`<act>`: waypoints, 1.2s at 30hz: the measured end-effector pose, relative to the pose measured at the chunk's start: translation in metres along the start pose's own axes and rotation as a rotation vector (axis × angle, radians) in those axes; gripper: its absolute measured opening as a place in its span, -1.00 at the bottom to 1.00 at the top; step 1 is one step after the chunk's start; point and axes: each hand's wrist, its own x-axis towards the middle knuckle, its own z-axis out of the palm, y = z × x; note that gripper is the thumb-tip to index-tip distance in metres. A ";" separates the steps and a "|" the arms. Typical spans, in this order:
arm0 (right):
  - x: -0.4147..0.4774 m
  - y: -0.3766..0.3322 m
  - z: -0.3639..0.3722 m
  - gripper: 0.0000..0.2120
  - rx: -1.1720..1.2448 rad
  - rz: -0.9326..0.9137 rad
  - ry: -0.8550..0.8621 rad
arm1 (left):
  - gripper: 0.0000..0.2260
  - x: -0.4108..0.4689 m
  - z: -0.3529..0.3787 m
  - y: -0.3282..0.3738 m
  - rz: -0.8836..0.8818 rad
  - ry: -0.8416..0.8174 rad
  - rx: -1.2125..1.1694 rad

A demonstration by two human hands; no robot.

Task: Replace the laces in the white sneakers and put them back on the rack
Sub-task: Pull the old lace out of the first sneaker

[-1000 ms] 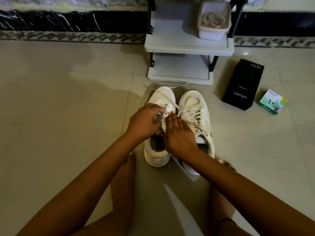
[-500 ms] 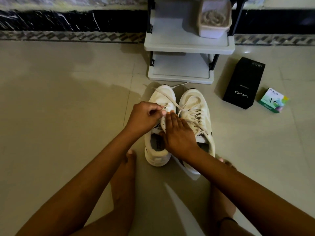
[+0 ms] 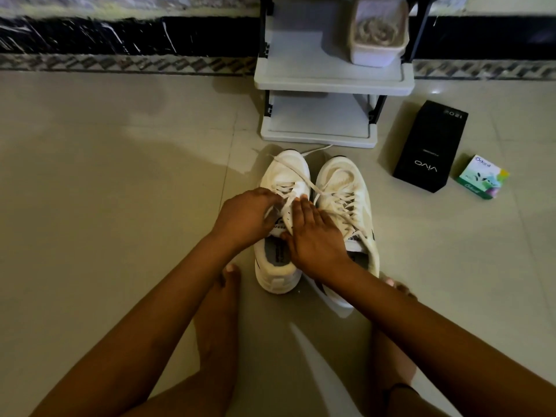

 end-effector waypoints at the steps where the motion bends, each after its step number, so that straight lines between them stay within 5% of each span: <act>1: 0.000 0.000 0.000 -0.38 -0.003 -0.001 0.000 | -0.72 0.002 0.002 0.003 -0.003 0.028 0.059; 6: 0.000 0.001 0.000 -0.39 -0.005 -0.012 0.000 | -0.79 0.003 0.009 0.007 0.013 0.192 0.029; 10: 0.000 0.002 0.002 -0.39 -0.005 -0.021 0.026 | -0.90 0.001 -0.009 0.014 0.028 0.270 -0.604; 12: 0.000 0.002 0.002 -0.39 -0.003 -0.029 0.039 | -0.90 0.000 -0.017 0.019 0.000 0.256 -0.687; 16: 0.001 0.002 0.003 -0.38 0.014 -0.023 0.045 | -0.71 0.002 -0.006 0.008 0.008 0.111 -0.325; 21: 0.002 0.001 0.007 -0.33 0.133 0.000 0.154 | -0.84 -0.002 0.007 0.008 -0.102 0.129 -0.108; 29: 0.003 0.001 0.008 -0.36 0.030 -0.038 0.166 | -0.89 0.000 -0.026 0.024 -0.027 0.109 -0.783; 33: 0.005 0.001 0.011 -0.36 0.080 0.015 0.141 | -0.72 0.000 -0.013 0.011 -0.014 0.052 -0.445; 36: 0.005 0.000 0.010 -0.33 0.134 0.023 0.118 | -0.78 -0.005 0.000 0.007 -0.089 0.053 -0.216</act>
